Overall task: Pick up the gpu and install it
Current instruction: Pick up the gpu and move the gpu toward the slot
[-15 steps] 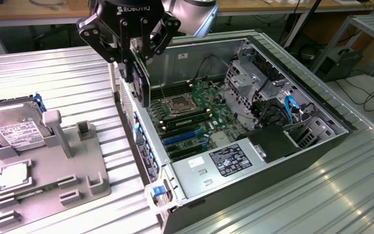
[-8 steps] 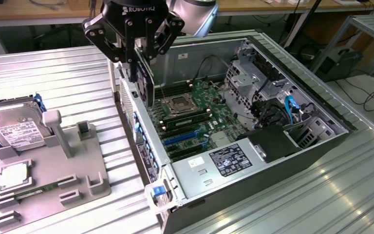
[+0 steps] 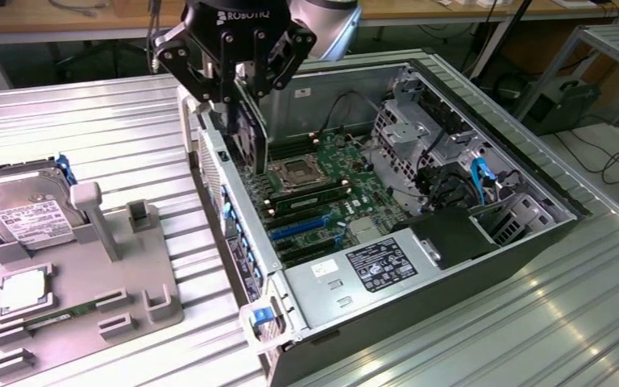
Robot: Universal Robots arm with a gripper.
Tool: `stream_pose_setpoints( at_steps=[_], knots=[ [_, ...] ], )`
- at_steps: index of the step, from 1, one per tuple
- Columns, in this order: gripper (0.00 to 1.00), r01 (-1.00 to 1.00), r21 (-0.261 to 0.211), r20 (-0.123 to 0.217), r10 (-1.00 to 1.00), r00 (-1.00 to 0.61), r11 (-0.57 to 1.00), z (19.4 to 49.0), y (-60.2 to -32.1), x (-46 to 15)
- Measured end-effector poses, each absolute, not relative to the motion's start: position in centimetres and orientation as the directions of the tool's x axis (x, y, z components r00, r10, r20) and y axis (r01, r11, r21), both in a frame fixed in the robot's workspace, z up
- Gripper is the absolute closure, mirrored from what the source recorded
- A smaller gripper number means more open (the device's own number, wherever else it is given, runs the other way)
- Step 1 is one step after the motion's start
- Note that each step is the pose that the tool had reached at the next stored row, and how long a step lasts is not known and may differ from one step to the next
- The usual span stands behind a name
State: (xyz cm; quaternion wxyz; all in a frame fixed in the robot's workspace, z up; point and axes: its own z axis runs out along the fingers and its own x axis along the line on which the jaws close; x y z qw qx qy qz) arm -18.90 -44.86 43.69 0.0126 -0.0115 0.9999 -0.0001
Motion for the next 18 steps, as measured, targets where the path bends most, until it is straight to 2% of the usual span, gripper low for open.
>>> stream_pose_setpoints(
  at_steps=[18],
  knots=[
    [0.72, -0.024, -0.001, -0.025, -0.025, -0.999, 1.0, 43.5, -44.9, -15.4]
  ],
)
